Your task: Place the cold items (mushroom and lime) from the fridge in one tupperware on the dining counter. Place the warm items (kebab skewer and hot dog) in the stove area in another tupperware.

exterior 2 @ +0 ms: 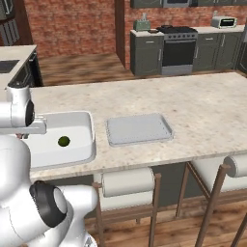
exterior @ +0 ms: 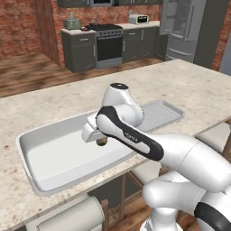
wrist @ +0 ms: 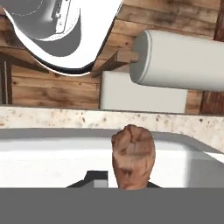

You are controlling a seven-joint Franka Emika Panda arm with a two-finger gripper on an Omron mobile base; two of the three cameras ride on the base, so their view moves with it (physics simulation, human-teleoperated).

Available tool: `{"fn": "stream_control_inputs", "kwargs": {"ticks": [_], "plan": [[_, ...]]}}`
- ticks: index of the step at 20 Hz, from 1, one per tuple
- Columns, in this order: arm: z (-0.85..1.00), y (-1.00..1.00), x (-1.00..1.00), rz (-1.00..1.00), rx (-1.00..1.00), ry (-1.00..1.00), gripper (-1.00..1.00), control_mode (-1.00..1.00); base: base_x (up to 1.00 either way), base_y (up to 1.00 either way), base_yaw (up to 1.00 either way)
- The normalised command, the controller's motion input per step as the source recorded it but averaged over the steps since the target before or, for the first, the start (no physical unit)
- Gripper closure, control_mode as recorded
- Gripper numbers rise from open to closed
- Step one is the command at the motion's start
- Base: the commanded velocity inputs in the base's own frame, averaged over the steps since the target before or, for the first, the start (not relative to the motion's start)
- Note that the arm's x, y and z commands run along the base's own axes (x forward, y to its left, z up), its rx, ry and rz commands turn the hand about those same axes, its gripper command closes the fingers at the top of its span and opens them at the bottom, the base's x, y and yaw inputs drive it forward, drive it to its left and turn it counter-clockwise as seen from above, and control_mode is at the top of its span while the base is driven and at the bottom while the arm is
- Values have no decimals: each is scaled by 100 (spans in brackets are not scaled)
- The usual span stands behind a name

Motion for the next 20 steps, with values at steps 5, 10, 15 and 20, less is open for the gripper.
{"fn": "stream_control_inputs", "kwargs": {"ticks": [5,10,15,20], "plan": [[-43,0,69,4,0,1,100,-100,0,0,0],[-38,0,100,0,0,9,100,-100,0,0,0],[-39,36,84,0,-4,8,100,-100,0,0,0],[-48,64,62,0,-14,10,100,-100,0,0,0]]}}
